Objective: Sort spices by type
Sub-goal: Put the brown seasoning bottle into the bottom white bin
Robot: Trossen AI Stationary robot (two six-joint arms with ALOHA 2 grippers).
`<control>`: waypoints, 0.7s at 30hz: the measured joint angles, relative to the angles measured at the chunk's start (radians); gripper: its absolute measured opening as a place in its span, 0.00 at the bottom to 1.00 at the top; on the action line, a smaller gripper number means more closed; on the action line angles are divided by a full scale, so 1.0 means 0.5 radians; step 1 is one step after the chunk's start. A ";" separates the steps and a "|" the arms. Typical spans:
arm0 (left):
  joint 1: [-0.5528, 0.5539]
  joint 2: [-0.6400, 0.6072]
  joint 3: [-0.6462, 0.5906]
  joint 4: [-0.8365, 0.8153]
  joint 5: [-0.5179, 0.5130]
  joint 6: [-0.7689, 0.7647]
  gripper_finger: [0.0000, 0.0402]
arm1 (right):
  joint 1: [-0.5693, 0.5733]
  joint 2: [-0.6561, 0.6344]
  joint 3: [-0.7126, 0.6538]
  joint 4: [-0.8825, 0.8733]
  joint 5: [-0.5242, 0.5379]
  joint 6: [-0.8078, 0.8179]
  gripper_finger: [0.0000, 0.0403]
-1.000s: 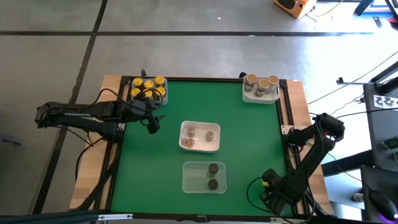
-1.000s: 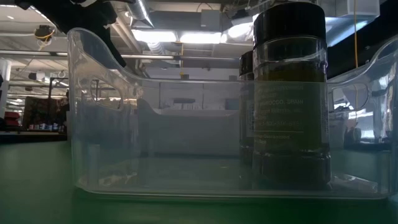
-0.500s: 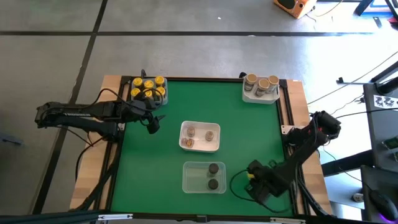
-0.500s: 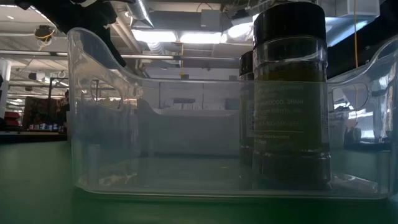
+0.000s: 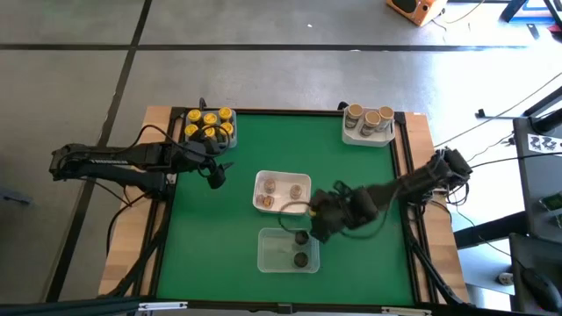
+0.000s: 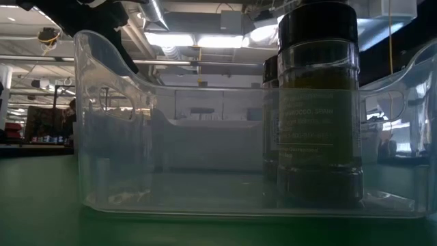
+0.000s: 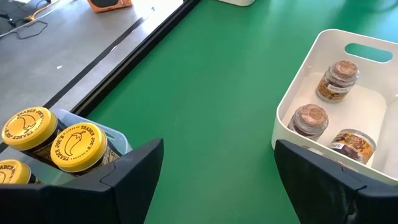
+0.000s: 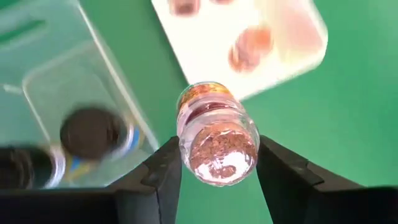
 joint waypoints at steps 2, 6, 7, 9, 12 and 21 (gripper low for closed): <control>0.000 -0.001 0.000 0.000 0.000 0.000 0.76 | -0.089 0.000 0.021 0.089 0.018 -0.186 0.44; 0.000 0.000 0.000 0.000 0.000 0.007 0.76 | -0.250 0.013 0.025 0.322 -0.002 -0.516 0.44; 0.000 0.000 0.000 0.000 -0.001 0.008 0.76 | -0.283 0.025 0.027 0.377 -0.019 -0.587 0.44; -0.001 -0.001 0.000 0.000 -0.001 0.008 0.76 | -0.339 0.052 0.026 0.426 -0.069 -0.715 0.44; -0.001 0.000 0.000 -0.007 0.000 0.008 0.76 | -0.407 0.121 0.026 0.464 -0.167 -0.831 0.44; 0.000 0.000 0.000 0.001 -0.001 0.010 0.76 | -0.470 0.379 0.024 0.479 -0.259 -0.995 0.45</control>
